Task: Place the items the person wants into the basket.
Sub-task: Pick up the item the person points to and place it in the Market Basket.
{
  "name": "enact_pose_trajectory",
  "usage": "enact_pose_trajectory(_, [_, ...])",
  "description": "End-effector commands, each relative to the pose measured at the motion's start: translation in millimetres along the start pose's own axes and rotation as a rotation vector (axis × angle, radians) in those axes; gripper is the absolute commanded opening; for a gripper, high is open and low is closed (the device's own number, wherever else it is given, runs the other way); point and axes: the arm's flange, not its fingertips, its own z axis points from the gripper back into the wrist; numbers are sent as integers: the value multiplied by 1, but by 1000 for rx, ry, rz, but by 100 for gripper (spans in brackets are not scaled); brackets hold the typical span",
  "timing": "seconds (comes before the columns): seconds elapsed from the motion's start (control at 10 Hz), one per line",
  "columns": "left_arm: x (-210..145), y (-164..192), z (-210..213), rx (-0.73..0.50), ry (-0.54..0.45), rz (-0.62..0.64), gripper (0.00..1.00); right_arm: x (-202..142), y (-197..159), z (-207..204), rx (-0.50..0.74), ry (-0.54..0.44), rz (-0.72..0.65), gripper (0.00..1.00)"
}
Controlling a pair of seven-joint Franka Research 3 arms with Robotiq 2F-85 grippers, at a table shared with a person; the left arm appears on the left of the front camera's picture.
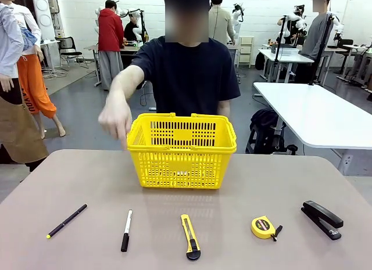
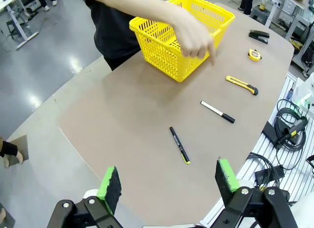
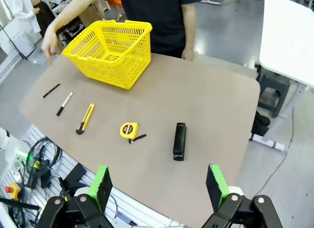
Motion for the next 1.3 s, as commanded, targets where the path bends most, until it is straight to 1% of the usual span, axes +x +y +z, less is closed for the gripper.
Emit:
enact_pose_trajectory(0.0, [-1,0,0,-12,-13,-9,100,0,-1,-1,13,-5,10,100])
enact_pose_trajectory(0.4, [0,0,0,0,0,0,100,0,-1,-1,13,-5,10,100])
enact_pose_trajectory(0.5, [12,-19,4,76,44,-22,100,0,-1,-1,13,-5,10,100])
enact_pose_trajectory(0.6, [32,-40,-9,83,92,-52,100,0,-1,-1,13,-5,10,100])
enact_pose_trajectory(0.8, [80,-73,-58,62,231,22,100,0,-1,-1,13,-5,10,100])
enact_pose_trajectory(0.9, [101,-96,-88,97,312,116,100,0,-1,-1,13,-5,10,100])
enact_pose_trajectory(1.0, [114,-122,-119,70,423,153,100,0,-1,-1,13,-5,10,100])
enact_pose_trajectory(1.1, [120,-142,-144,58,500,166,100,0,-1,-1,13,-5,10,100])
enact_pose_trajectory(1.2, [124,-158,-168,63,536,206,100,0,-1,-1,13,-5,10,100])
